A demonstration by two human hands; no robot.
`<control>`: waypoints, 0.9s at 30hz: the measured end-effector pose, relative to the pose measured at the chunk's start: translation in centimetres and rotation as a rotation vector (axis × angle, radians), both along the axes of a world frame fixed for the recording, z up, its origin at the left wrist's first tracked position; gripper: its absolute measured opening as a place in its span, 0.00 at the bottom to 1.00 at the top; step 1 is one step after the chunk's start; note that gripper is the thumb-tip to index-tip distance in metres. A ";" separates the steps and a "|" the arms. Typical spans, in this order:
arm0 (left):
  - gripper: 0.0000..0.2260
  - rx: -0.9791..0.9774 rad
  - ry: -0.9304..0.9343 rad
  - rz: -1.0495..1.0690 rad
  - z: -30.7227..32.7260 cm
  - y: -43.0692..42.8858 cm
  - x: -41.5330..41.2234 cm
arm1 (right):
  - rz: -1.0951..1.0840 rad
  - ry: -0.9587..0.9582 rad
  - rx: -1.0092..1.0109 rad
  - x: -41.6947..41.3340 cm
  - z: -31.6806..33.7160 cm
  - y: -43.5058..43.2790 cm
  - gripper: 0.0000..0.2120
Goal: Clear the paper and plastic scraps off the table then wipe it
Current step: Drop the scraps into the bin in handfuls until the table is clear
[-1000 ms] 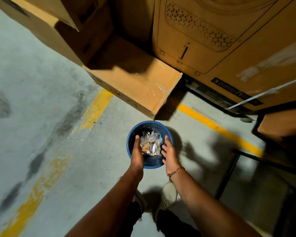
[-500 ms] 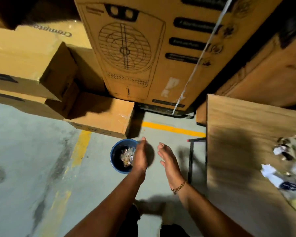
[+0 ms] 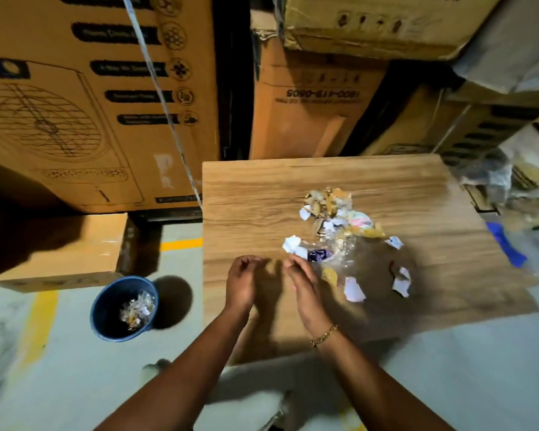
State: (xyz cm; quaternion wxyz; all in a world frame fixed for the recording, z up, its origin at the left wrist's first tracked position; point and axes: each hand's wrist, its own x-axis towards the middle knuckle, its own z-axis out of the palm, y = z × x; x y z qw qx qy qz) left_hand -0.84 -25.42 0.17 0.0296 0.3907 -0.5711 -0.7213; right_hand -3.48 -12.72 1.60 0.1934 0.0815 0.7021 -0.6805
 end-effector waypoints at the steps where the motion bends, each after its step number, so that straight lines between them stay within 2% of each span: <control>1: 0.08 -0.025 0.025 -0.016 0.0 2.0 -0.4 | -0.015 0.004 0.008 -0.4 0.0 2.1 0.12; 2: 0.08 -0.064 0.046 -0.047 0.0 3.8 -0.9 | -0.028 0.011 0.012 -0.8 0.0 4.1 0.09; 5: 0.06 -0.162 0.092 -0.147 -0.5 7.9 -2.1 | -0.078 0.041 0.047 -2.2 -0.6 8.9 0.07; 7: 0.01 -0.256 0.066 -0.216 -1.6 9.5 -2.5 | -0.089 0.057 0.104 -3.2 -1.4 11.4 0.05; 8: 0.03 -0.314 0.038 -0.264 -2.1 10.1 -2.6 | -0.096 0.056 0.124 -3.7 -1.8 12.3 0.05; 10: 0.15 -0.480 -0.015 -0.382 -2.8 10.8 -2.8 | -0.118 0.047 0.182 -4.9 -2.8 14.0 0.07; 13: 0.41 -0.736 -0.100 -0.573 -3.1 11.3 -3.3 | -0.148 0.063 0.306 -6.7 -4.1 16.6 0.09; 15: 0.47 -0.848 -0.128 -0.677 -3.2 11.5 -3.9 | -0.127 0.090 0.419 -8.2 -4.6 18.4 0.11; 19: 0.48 -0.999 -0.135 -0.779 -4.2 12.3 -5.3 | -0.140 0.129 0.553 -11.6 -6.1 21.8 0.11; 22: 0.52 -1.032 -0.145 -0.775 -5.1 12.7 -6.2 | -0.159 0.126 0.601 -13.9 -6.8 24.0 0.18; 24: 0.56 -1.054 -0.176 -0.769 -5.7 12.6 -6.7 | -0.089 0.162 0.757 -15.1 -7.6 25.7 0.24; 27: 0.62 -1.082 -0.248 -0.779 -6.5 12.4 -7.3 | 0.073 0.173 0.979 -16.8 -9.0 28.4 0.38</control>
